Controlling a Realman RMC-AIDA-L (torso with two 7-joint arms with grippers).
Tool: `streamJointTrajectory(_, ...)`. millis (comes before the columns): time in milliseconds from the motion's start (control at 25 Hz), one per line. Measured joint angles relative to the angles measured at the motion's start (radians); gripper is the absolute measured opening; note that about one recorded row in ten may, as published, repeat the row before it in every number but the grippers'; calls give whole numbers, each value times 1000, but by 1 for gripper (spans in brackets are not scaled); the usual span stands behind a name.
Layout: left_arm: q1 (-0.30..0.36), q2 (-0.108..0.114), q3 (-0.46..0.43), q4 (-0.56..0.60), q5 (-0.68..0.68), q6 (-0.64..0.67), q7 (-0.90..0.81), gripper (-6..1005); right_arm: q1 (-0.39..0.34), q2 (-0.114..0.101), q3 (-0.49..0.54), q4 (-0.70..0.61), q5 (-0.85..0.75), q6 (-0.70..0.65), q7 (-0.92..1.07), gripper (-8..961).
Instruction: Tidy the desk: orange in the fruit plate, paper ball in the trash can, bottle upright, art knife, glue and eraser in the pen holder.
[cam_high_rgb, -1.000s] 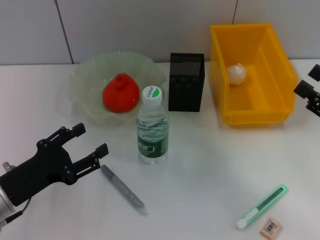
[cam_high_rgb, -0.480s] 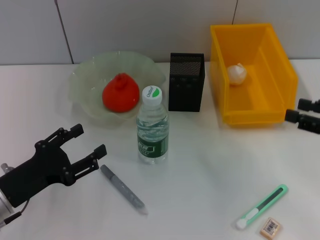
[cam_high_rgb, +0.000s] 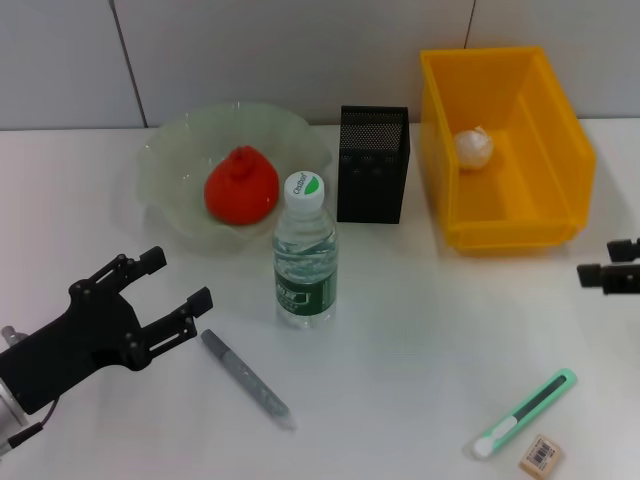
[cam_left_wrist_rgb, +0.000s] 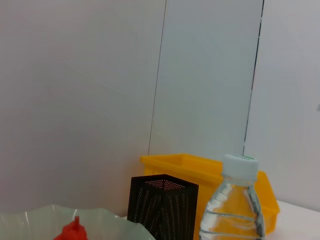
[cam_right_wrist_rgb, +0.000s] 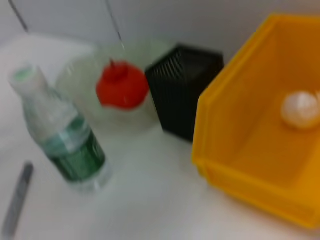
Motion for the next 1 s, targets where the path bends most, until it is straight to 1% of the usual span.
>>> streamJointTrajectory(80,0,0,0,-5,0,0,7,827,15,-7,-48,40,-55,-20,49,632)
streamJointTrajectory(200,-5,0,0,-19,0,0,19,827,53,-15,-72,63,-119,-68,97,632)
streamJointTrajectory(400,-7,0,0,-22,0,3,20,827,137,-17,-82,64,-220,-137,138,632)
streamJointTrajectory(480,-7,0,1,-22,0,5,20,827,172,-14,-110,52,-281,-146,139,632)
streamJointTrajectory(640,-7,0,3,-22,0,7,20,827,198,-11,-149,25,-308,-146,141,631)
streamJointTrajectory(840,-7,0,5,-22,0,8,20,827,223,-9,-247,-25,-322,-140,153,631)
streamJointTrajectory(880,-7,1,5,-22,0,8,20,827,228,-9,-286,-36,-328,-136,154,631)
streamJointTrajectory(920,-7,1,6,-22,0,8,20,827,228,-9,-286,-36,-328,-136,154,631)
streamJointTrajectory(1000,-8,1,7,-22,0,8,20,827,230,-8,-325,-41,-332,-135,153,631)
